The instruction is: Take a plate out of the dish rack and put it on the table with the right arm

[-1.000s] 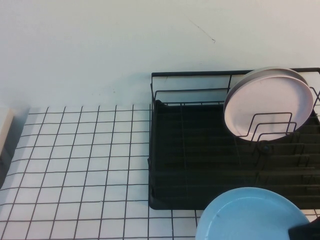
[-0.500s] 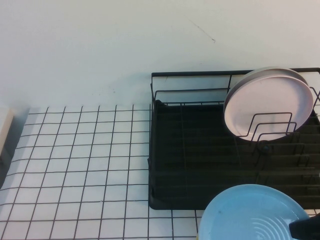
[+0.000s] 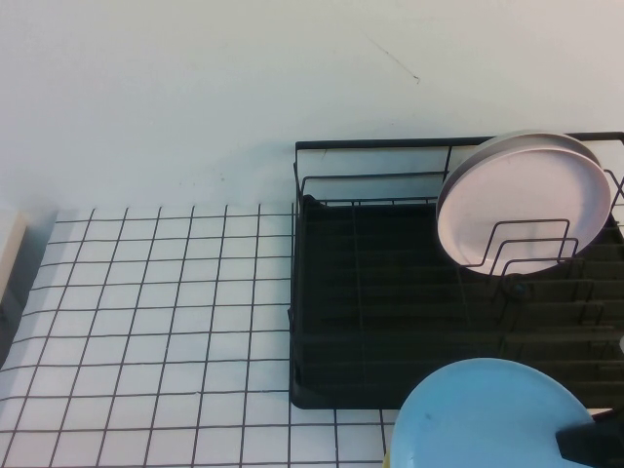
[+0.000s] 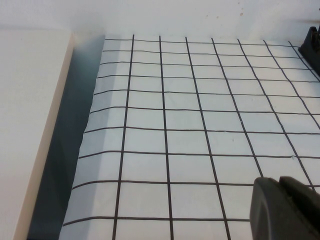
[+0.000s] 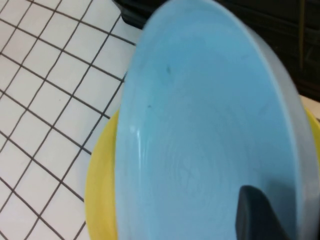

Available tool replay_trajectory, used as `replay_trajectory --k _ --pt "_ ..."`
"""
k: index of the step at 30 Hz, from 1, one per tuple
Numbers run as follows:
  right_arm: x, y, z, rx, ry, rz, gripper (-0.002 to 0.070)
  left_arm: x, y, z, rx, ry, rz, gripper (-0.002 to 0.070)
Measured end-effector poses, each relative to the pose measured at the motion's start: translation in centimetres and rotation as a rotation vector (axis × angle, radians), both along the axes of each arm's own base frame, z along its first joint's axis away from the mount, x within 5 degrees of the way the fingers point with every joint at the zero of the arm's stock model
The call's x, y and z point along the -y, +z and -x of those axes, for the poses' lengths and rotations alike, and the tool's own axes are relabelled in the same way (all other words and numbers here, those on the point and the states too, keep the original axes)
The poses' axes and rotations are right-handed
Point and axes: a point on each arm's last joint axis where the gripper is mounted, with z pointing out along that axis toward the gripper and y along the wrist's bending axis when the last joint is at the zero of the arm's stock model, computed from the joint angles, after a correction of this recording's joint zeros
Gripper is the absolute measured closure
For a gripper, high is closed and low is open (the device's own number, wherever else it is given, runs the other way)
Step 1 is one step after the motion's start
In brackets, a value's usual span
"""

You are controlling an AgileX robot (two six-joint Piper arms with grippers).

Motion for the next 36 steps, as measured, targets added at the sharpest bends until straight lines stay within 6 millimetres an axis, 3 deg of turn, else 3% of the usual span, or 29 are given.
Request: replay_trajectory --k 6,9,14,19,22,27,32,36 --pt "0.0 0.0 0.0 0.026 0.039 0.013 0.0272 0.0 0.0 0.0 0.0 0.0 0.0 0.0678" --pt "0.0 0.0 0.0 0.063 0.085 0.035 0.0197 0.0 0.0 0.0 0.0 0.0 0.0 0.0678" --pt "0.1 1.0 -0.4 0.104 0.192 0.11 0.017 0.0 0.0 0.0 0.0 0.0 0.0 0.0678" --pt "0.4 4.5 -1.5 0.067 0.272 0.194 0.017 0.0 0.0 0.0 0.0 0.0 0.0 0.0678" --pt "0.5 7.0 -1.9 0.024 0.275 0.203 0.0206 0.0 0.0 0.0 0.0 0.0 0.0 0.0678" --pt "0.2 10.5 -1.1 0.066 0.26 0.158 0.041 0.0 0.0 0.0 0.0 0.0 0.0 0.0678" --pt "0.2 14.1 2.6 0.266 0.227 0.118 0.0624 0.0 0.0 0.0 0.0 0.0 0.0 0.0678" --pt "0.4 17.2 6.6 0.508 0.168 0.097 0.0668 0.0 0.0 0.0 0.0 0.0 0.0 0.0678"
